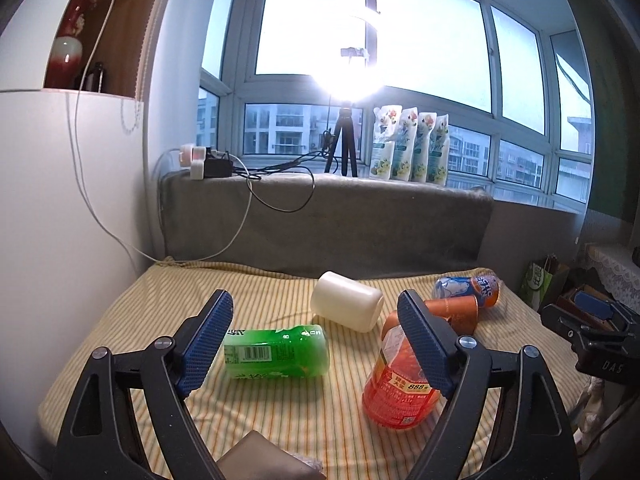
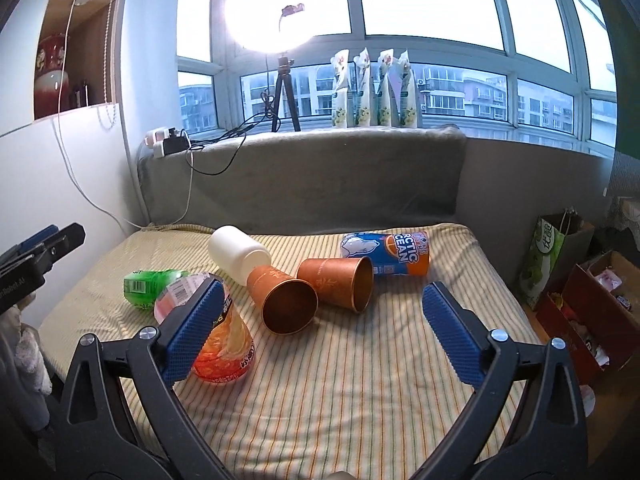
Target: Flip cup upright
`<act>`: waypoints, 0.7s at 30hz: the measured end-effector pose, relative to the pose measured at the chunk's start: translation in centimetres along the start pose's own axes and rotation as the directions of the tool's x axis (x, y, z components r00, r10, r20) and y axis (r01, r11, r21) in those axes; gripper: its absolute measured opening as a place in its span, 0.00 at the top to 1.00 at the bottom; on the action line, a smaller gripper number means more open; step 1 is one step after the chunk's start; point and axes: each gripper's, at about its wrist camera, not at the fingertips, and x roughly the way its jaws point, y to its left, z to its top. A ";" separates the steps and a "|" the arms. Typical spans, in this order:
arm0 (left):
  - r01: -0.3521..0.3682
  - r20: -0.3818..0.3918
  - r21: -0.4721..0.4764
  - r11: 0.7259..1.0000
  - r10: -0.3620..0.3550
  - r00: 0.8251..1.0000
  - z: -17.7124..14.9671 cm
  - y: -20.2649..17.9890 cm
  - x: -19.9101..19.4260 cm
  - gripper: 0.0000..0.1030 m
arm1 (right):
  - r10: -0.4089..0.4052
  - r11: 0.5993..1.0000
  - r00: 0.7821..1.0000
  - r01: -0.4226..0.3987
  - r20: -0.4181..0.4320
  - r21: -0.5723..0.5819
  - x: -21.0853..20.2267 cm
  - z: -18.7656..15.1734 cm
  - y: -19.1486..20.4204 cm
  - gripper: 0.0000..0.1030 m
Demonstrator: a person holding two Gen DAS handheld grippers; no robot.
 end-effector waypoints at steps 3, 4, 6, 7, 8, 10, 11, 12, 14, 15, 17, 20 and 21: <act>-0.001 -0.006 -0.002 1.000 0.001 1.000 0.0 0.0 0.1 0.18 | 0.001 1.000 1.000 -0.001 0.002 -0.013 0.0 -0.1 0.2 0.02; -0.001 -0.007 -0.002 1.000 0.001 1.000 -0.1 0.0 0.1 0.18 | 0.003 1.000 1.000 -0.003 0.000 -0.014 0.0 -0.1 0.3 0.02; 0.000 -0.007 -0.001 1.000 0.000 1.000 -0.1 0.0 0.0 0.18 | 0.001 1.000 1.000 -0.001 0.001 -0.013 0.0 -0.1 0.2 0.02; 0.000 -0.007 -0.001 1.000 0.000 1.000 -0.1 0.0 0.0 0.18 | 0.003 1.000 1.000 -0.003 0.000 -0.012 0.0 -0.1 0.2 0.02; 0.001 -0.007 0.000 1.000 -0.001 1.000 0.0 0.0 0.0 0.18 | 0.004 1.000 1.000 -0.004 -0.001 -0.012 0.0 -0.1 0.2 0.02; 0.001 -0.007 0.004 1.000 -0.001 1.000 0.0 -0.1 0.0 0.18 | 0.000 1.000 1.000 0.000 0.002 -0.011 0.0 -0.1 0.2 0.02; 0.001 -0.006 0.003 1.000 -0.001 1.000 0.0 -0.1 0.0 0.18 | 0.000 1.000 1.000 0.001 0.002 -0.011 0.0 -0.1 0.2 0.02; 0.002 -0.007 0.003 1.000 -0.002 1.000 0.0 -0.1 0.0 0.18 | -0.001 1.000 1.000 0.001 0.003 -0.010 0.0 -0.1 0.2 0.02; 0.004 -0.008 0.004 1.000 -0.004 1.000 0.0 -0.1 0.1 0.18 | -0.001 1.000 1.000 0.001 0.002 -0.011 0.0 -0.1 0.2 0.02; 0.004 -0.008 0.006 1.000 -0.004 1.000 0.0 -0.2 0.0 0.18 | 0.000 1.000 1.000 0.000 0.001 -0.011 0.0 -0.1 0.2 0.02; 0.005 -0.009 0.009 1.000 -0.005 1.000 0.0 -0.3 0.0 0.18 | -0.002 1.000 1.000 0.002 0.002 -0.011 0.0 -0.1 0.2 0.02; 0.004 -0.008 0.009 1.000 -0.004 1.000 0.0 -0.3 0.0 0.18 | 0.000 1.000 1.000 0.000 0.001 -0.009 0.0 -0.1 0.2 0.02; 0.003 -0.007 0.008 1.000 -0.003 1.000 0.0 -0.3 -0.1 0.18 | 0.001 1.000 1.000 -0.001 -0.001 -0.007 0.0 -0.1 0.1 0.02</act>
